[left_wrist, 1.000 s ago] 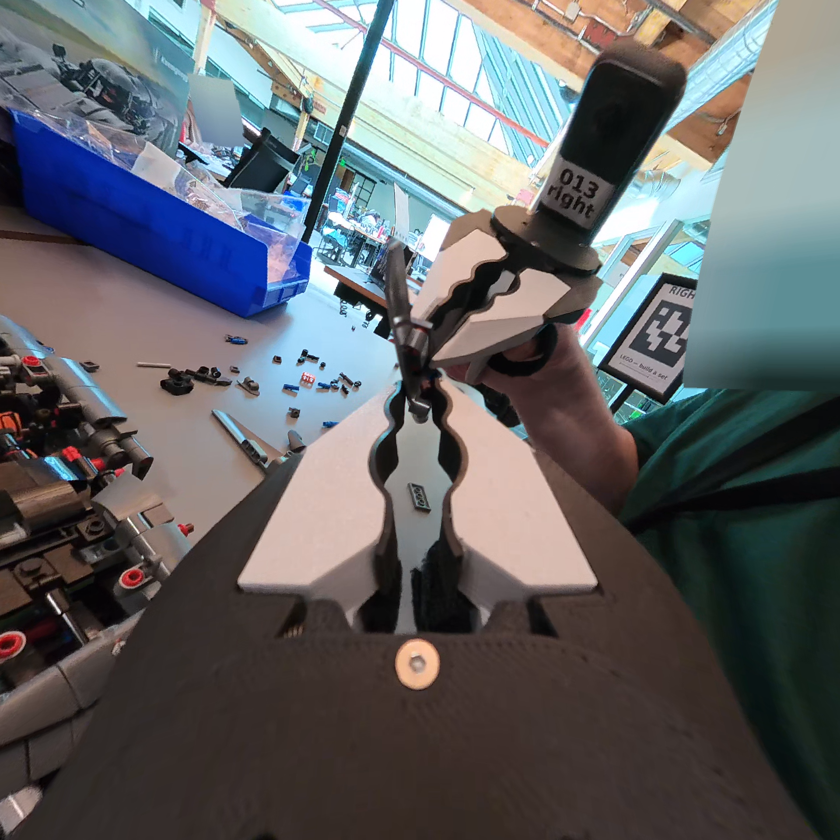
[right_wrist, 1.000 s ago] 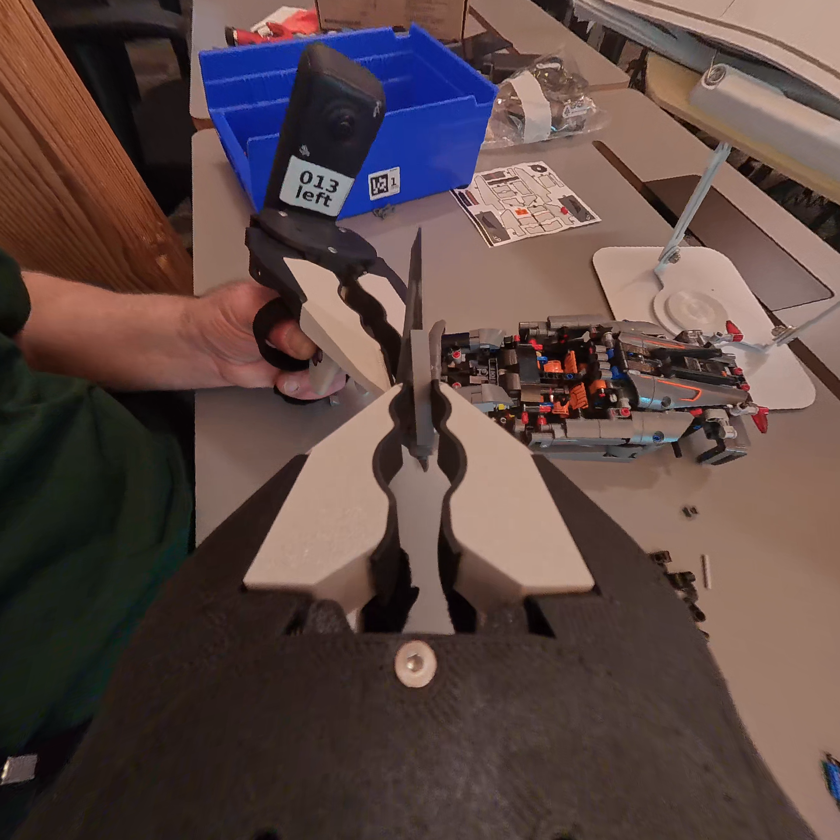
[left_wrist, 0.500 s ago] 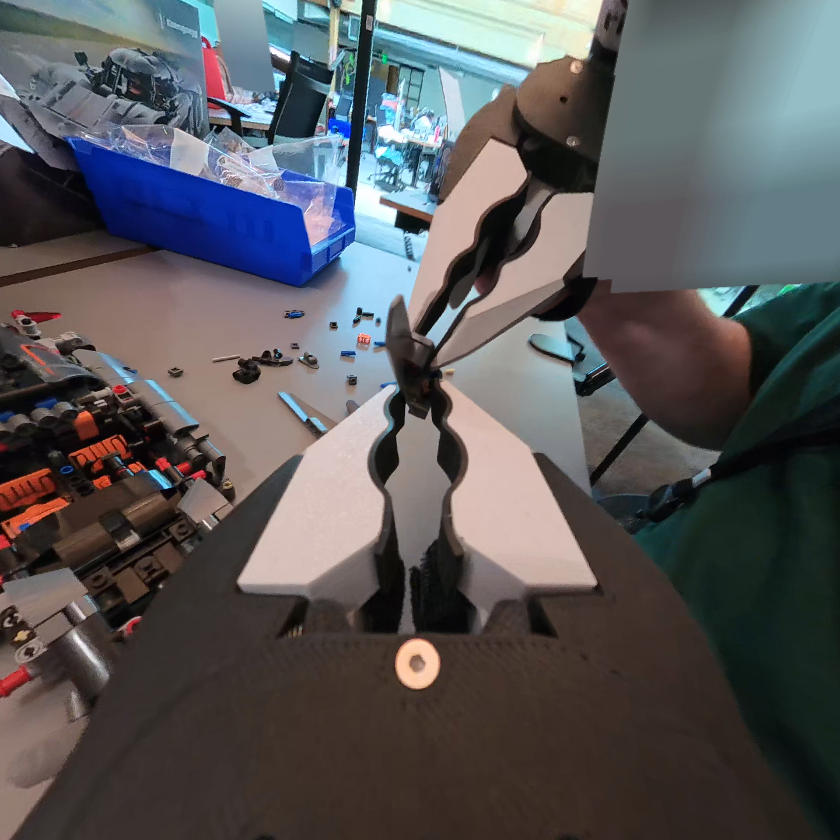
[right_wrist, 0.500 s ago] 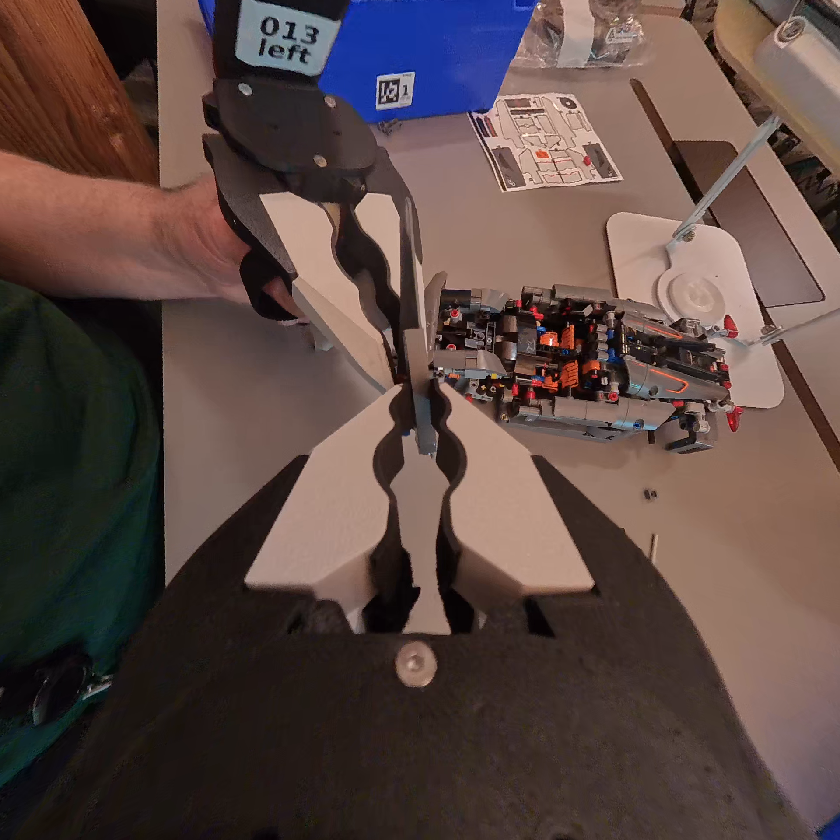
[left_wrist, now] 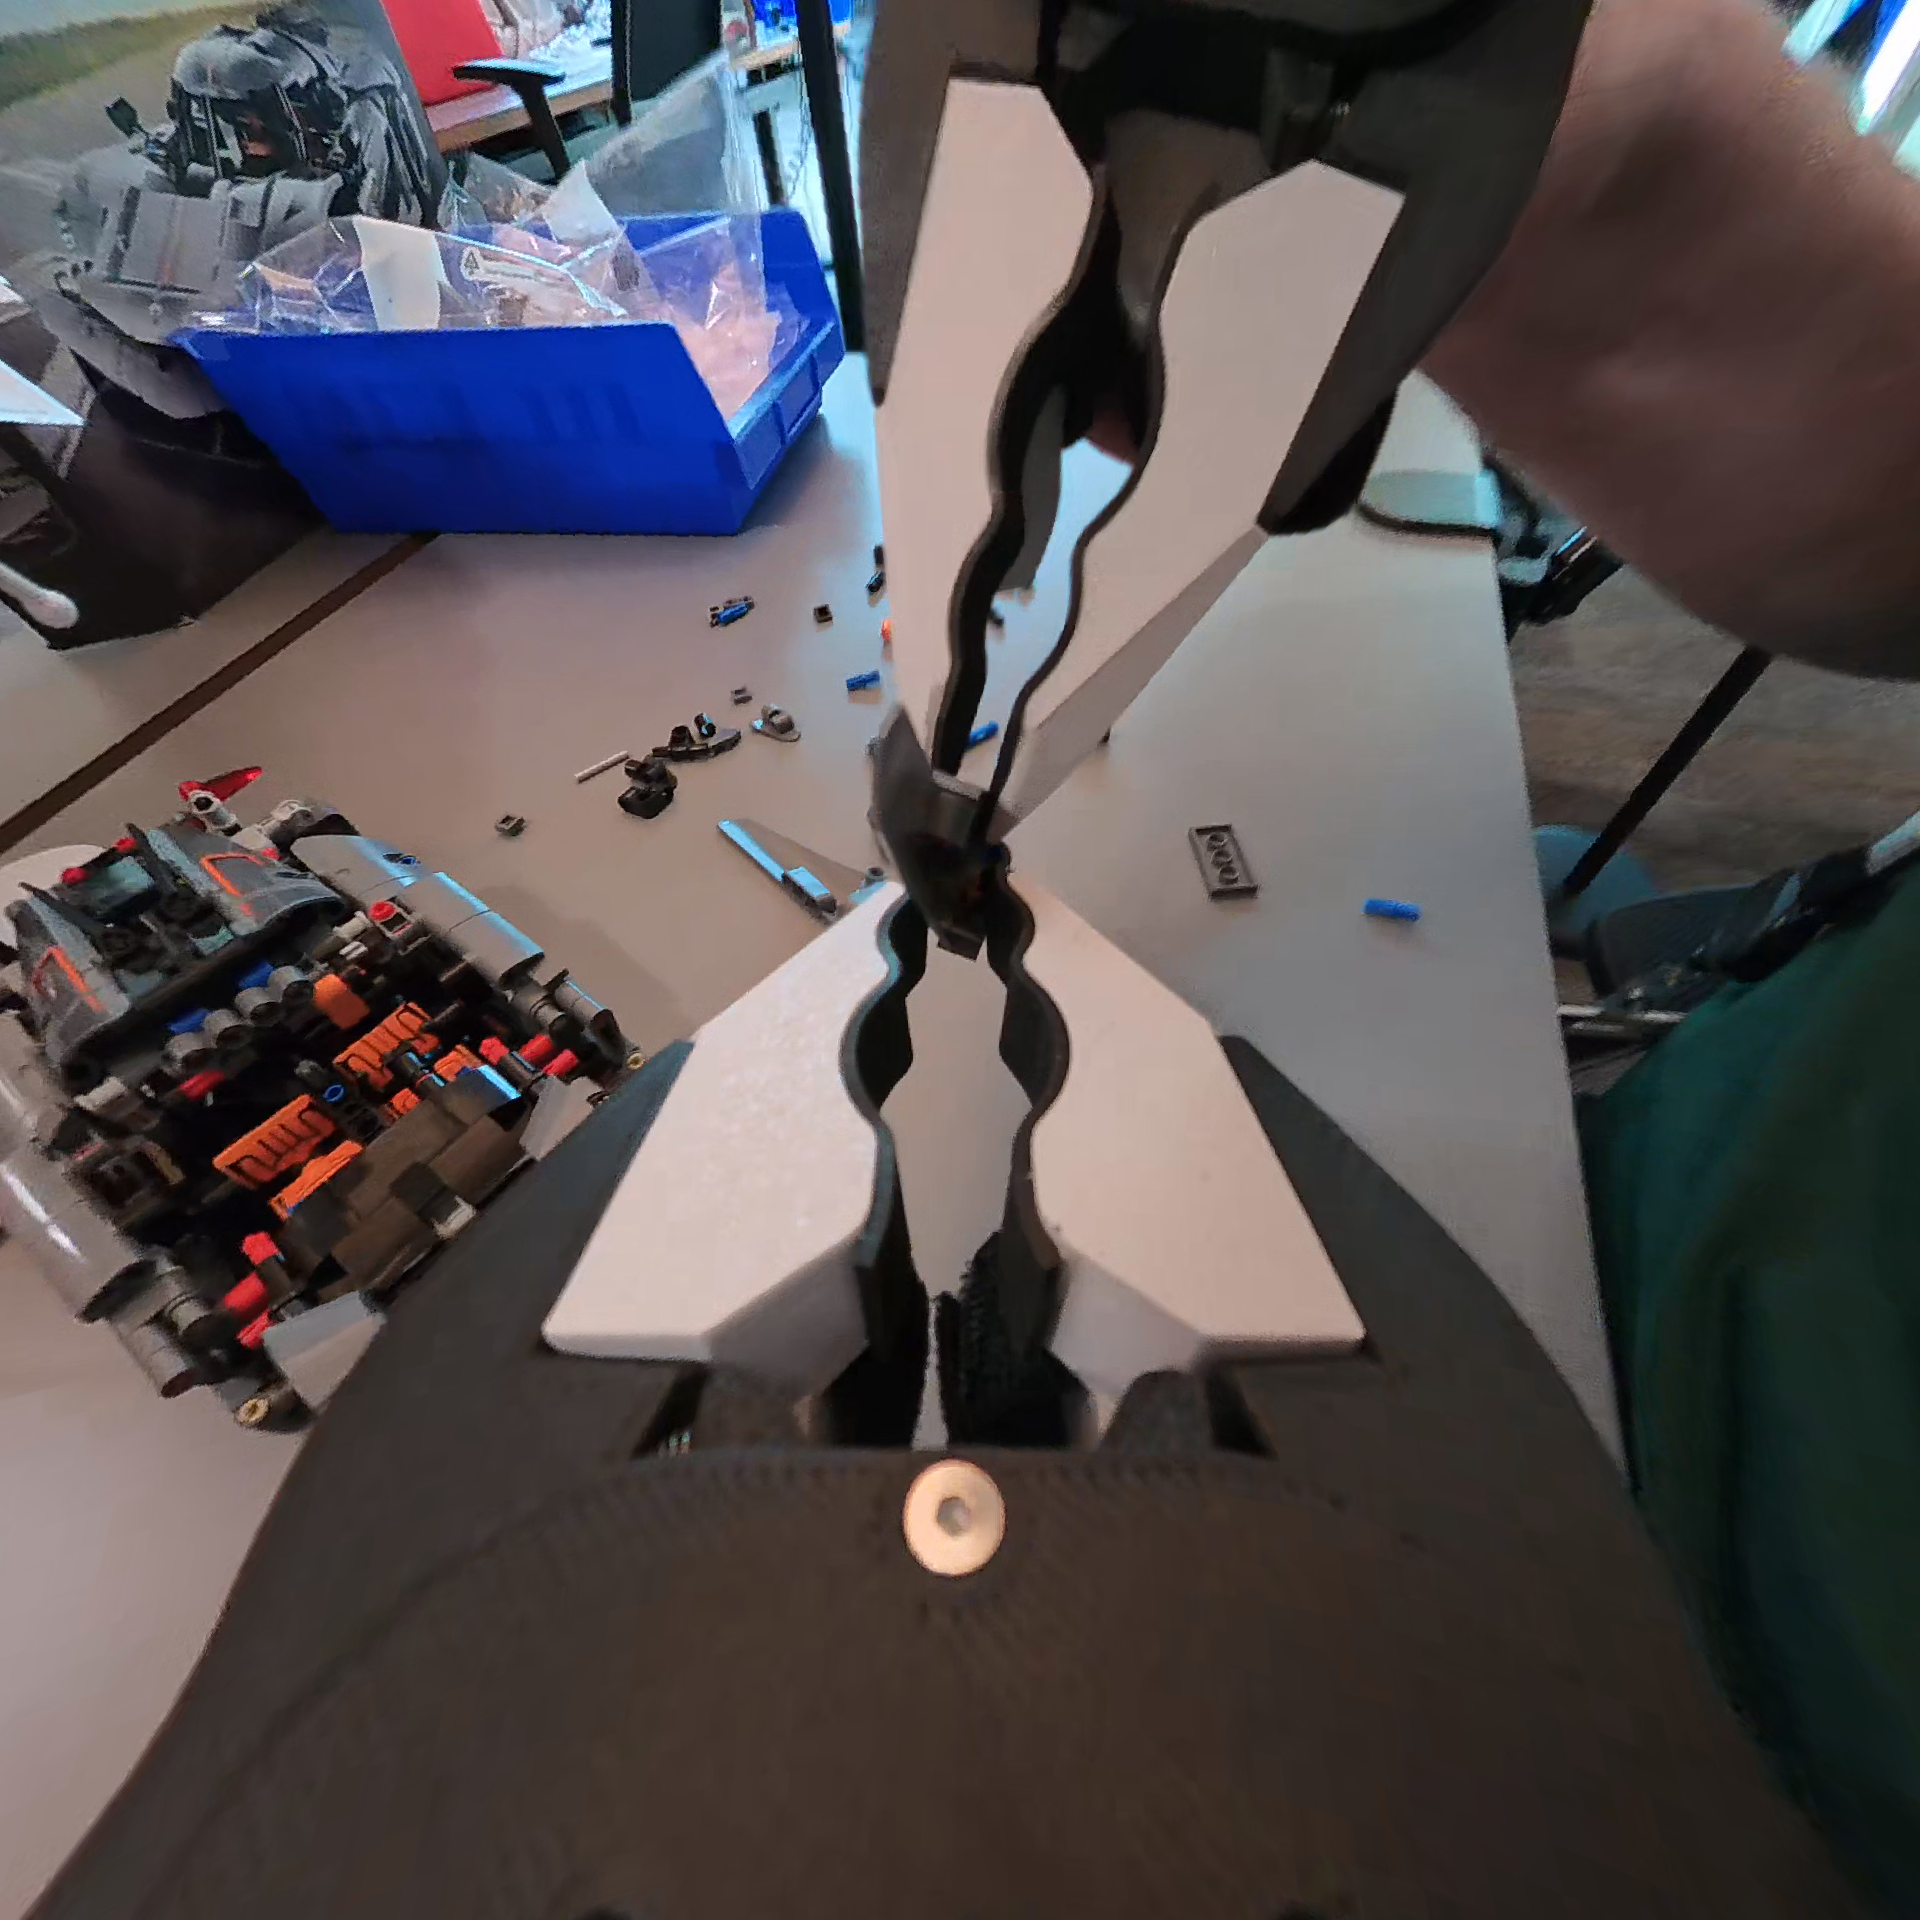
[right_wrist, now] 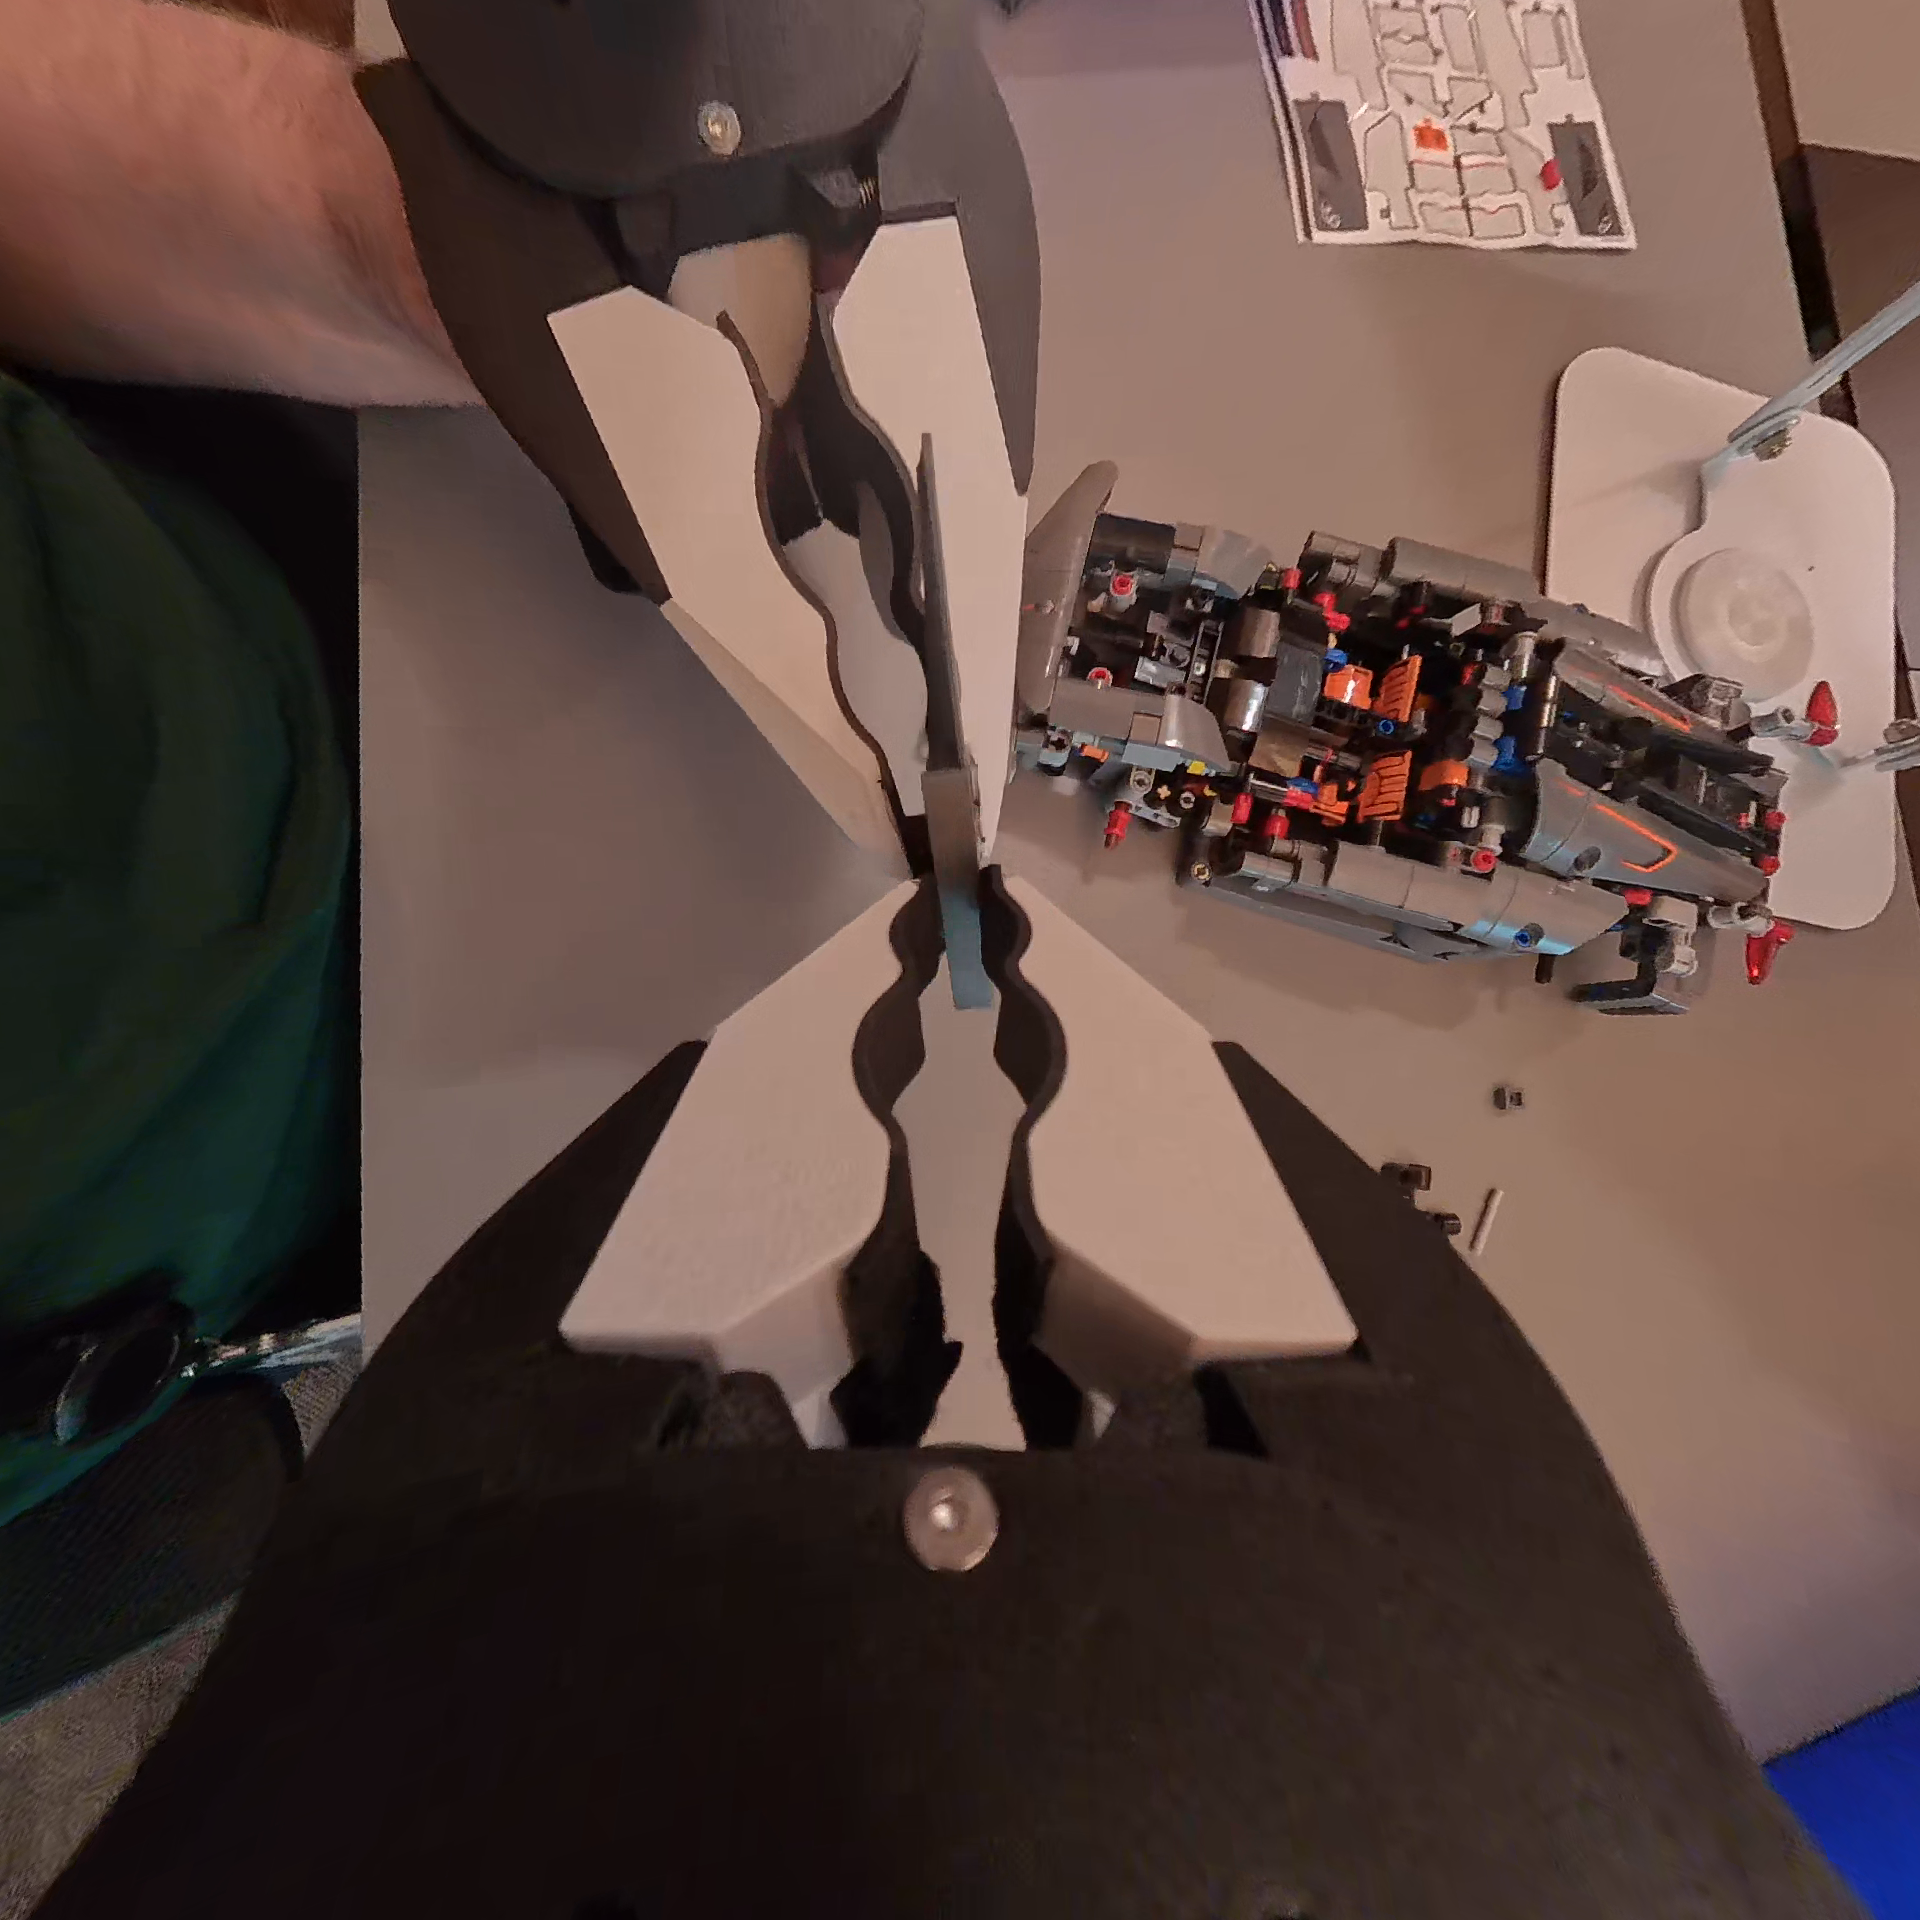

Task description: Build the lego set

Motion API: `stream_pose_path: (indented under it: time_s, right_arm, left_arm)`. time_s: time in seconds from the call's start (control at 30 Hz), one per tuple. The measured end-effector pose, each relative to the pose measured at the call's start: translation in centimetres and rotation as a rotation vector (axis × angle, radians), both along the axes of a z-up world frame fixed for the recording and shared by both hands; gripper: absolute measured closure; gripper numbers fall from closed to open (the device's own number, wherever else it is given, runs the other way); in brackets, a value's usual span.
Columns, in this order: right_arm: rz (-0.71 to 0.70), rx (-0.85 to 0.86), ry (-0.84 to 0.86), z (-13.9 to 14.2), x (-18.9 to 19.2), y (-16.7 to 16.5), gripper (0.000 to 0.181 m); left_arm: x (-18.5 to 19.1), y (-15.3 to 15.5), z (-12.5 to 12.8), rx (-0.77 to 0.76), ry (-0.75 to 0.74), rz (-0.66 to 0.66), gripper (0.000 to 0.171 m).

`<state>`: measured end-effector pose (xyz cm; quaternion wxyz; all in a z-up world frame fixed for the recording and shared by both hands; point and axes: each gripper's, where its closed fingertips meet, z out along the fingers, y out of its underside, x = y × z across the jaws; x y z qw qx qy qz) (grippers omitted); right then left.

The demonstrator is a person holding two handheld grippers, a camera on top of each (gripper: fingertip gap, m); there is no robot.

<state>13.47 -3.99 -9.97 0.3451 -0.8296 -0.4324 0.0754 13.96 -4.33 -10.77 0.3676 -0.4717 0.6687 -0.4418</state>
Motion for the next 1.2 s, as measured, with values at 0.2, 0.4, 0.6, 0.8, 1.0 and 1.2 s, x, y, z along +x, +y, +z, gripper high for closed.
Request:
stream_pose_path:
  time_s: [0.2, 0.4, 0.6, 0.8, 1.0, 1.2]
  right_arm:
    - [-0.003, 0.076, 0.027, 0.6, -0.1, 0.3, 0.173]
    - [0.027, 0.144, 0.133, 2.6, 0.2, -0.9, 0.166]
    - [0.059, 0.214, 0.174, 4.0, 0.1, -1.8, 0.181]
    - [0.066, 0.234, 0.197, 4.3, -0.3, -2.2, 0.181]
    - [0.015, 0.26, 0.24, 5.1, 1.3, -2.7, 0.163]
    - [0.032, 0.228, 0.286, 5.2, 2.1, -3.5, 0.142]
  left_arm:
    - [0.0, 0.7, 0.8, 0.287, -0.076, 0.083, 0.162]
    - [0.2, 0.2, 2.6, 0.582, -0.144, 0.103, 0.162]
    - [0.4, -0.3, 3.3, 0.698, -0.154, 0.097, 0.162]
    - [0.5, -0.6, 3.7, 0.753, -0.162, 0.102, 0.162]
    - [0.4, -2.0, 4.9, 0.755, -0.23, 0.057, 0.162]
    - [0.5, -2.8, 6.0, 0.739, -0.271, 0.029, 0.162]
